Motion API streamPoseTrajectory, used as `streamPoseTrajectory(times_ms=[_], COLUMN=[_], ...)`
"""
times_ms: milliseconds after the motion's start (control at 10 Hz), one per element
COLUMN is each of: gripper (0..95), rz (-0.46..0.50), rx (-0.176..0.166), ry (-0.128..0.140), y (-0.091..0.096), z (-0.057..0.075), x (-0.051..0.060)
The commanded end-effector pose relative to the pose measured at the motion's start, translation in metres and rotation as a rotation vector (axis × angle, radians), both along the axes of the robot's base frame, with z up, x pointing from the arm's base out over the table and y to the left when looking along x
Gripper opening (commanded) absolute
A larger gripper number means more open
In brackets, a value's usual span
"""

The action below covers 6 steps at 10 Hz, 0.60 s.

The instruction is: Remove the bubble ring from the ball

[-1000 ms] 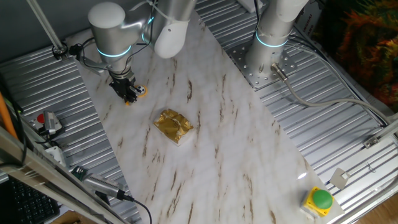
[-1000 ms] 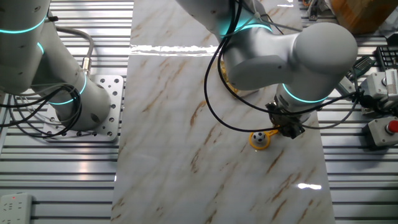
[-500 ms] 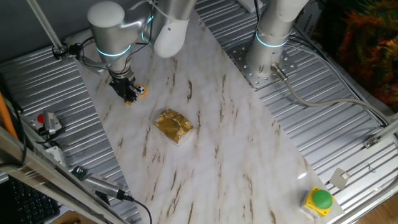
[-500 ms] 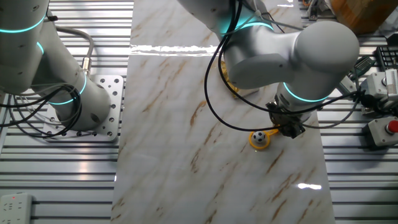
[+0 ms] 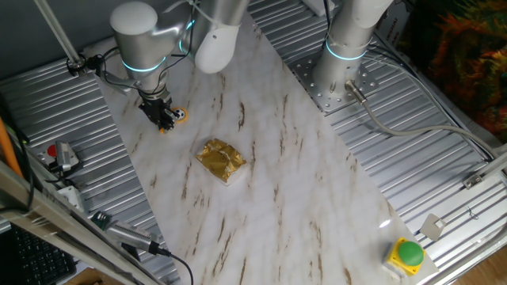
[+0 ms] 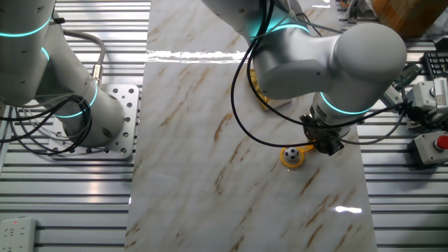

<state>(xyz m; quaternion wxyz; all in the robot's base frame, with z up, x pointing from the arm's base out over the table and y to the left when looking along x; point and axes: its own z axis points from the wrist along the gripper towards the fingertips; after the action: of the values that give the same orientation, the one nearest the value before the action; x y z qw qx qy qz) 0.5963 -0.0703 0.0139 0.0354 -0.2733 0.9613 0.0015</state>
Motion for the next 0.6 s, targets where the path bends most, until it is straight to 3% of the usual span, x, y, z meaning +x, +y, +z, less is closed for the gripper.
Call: streamPoseTrajectory(times_ms=[100, 600], gripper=[0.0, 0.0], rz=[-0.002, -0.006], rx=[-0.001, -0.001], ry=[0.003, 0.015], y=[-0.0001, 0.0000], z=[0.0008, 0.0045], x=[-0.0004, -0.0004])
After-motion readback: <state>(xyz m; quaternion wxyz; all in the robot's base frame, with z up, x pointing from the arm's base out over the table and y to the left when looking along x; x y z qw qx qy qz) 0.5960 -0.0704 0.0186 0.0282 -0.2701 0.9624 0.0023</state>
